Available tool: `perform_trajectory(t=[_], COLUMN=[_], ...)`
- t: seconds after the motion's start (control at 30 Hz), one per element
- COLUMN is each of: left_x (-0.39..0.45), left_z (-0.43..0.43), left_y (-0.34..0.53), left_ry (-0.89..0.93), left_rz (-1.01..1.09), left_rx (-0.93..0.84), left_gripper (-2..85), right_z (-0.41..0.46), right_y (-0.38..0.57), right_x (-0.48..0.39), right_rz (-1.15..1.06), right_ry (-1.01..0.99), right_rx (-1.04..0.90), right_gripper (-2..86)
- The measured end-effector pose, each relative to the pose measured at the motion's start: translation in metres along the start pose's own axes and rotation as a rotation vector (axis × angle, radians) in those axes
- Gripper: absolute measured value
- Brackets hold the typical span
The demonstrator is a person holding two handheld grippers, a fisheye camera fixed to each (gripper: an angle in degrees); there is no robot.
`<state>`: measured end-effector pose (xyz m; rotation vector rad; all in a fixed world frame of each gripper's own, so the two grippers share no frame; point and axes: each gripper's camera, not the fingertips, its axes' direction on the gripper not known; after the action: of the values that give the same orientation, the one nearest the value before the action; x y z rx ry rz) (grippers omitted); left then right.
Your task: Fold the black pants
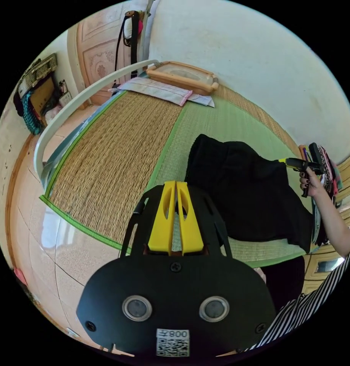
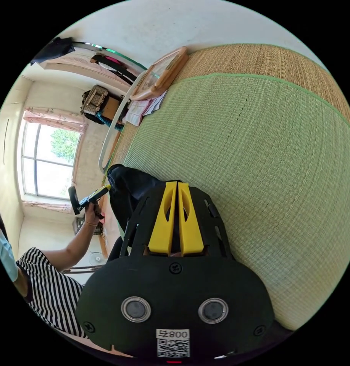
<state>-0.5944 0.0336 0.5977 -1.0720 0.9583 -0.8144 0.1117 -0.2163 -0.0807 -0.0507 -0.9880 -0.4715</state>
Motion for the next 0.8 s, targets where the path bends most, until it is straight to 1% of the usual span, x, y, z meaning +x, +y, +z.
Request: perform_trajectory(t=[0.07,0.1,0.13,0.17,0.2,0.27,0.3,0.33,0.4,0.47,0.57,0.63,0.73,0.8], left_x=[0.039,0.052,0.08,0.108,0.121,0.156,0.159,0.164,0.165,0.155,0.149,0.152,0.165,0.173], left_z=[-0.003,0.0,0.01,0.023,0.029,0.053,0.051,0.049,0.047,0.045,0.043,0.044,0.046,0.041], left_y=[0.001,0.002,0.004,0.008,0.01,0.021,0.022,0.024,0.023,0.018,0.013,0.011,0.008,0.006], left_ry=[0.188,0.241,0.321,0.334,0.31,0.139,0.125,0.08,0.049,0.065,0.09,0.101,0.088,0.083], left_rz=[0.128,0.171,0.268,0.38,0.426,0.553,0.574,0.606,0.616,0.568,0.503,0.489,0.489,0.484], left_rx=[0.014,-0.006,-0.073,-0.158,-0.2,-0.339,-0.299,-0.301,-0.327,-0.359,-0.378,-0.38,-0.382,-0.346], left_gripper=[1.9,2.2,3.1,3.6,3.6,1.7,1.5,0.9,0.5,0.3,0.1,0.1,0.1,0.0], right_z=[-0.003,-0.002,0.0,0.002,0.003,0.005,0.004,0.003,0.002,0.002,0.004,0.002,-0.014,-0.027], right_y=[0.004,0.005,0.007,0.009,0.01,0.013,0.014,0.015,0.016,0.019,0.026,0.033,0.057,0.079], right_x=[0.003,0.004,0.005,0.007,0.007,0.009,0.009,0.01,0.012,0.017,0.022,0.022,0.013,0.005], right_rz=[0.006,0.01,0.017,0.023,0.028,0.037,0.036,0.035,0.029,0.039,0.048,0.043,-0.001,-0.039], right_ry=[-0.021,-0.024,-0.023,-0.022,-0.026,-0.038,-0.04,-0.04,-0.039,-0.011,-0.038,-0.021,0.02,0.075], right_rx=[0.021,0.017,0.012,0.009,0.006,0.0,-0.001,-0.004,-0.013,-0.023,-0.027,-0.022,0.037,0.065], right_gripper=[0.1,0.1,0.1,0.1,0.1,0.1,0.1,0.1,0.1,0.0,0.0,0.0,0.0,0.0])
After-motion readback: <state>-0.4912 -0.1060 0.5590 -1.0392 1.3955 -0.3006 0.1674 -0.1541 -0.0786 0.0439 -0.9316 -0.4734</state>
